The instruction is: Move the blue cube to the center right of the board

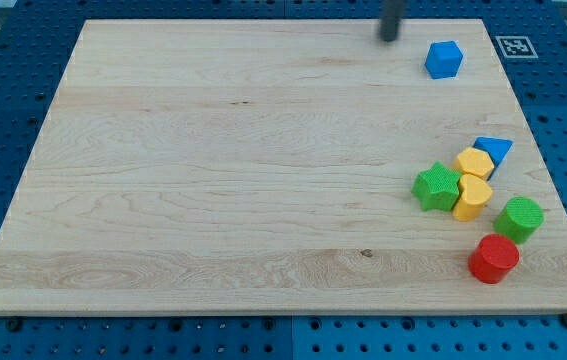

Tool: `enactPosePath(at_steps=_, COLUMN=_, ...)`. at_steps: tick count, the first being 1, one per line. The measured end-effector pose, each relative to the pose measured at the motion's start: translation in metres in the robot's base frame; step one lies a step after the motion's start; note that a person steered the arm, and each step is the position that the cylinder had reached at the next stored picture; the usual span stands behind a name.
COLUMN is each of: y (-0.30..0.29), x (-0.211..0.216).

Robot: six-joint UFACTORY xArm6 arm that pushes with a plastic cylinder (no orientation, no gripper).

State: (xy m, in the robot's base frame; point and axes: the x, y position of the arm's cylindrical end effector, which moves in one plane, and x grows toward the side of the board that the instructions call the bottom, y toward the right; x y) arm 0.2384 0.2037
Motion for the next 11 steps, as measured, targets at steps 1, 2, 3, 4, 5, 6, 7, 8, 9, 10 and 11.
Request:
enactPosePath(at_steps=1, y=0.075, x=0.083)
enactPosePath(at_steps=2, y=0.075, x=0.168)
enactPosePath(at_steps=3, y=0.080, x=0.112)
enactPosePath(at_steps=4, y=0.078, x=0.006)
enactPosePath(at_steps=5, y=0.028, x=-0.013)
enactPosePath(at_steps=6, y=-0.005, x=0.108)
enactPosePath(at_steps=7, y=-0.023, x=0.199)
enactPosePath(at_steps=8, y=-0.067, x=0.145)
enactPosePath(at_steps=9, y=-0.088, x=0.067)
enactPosePath(at_steps=10, y=0.012, x=0.056)
enactPosePath(at_steps=11, y=0.108, x=0.105)
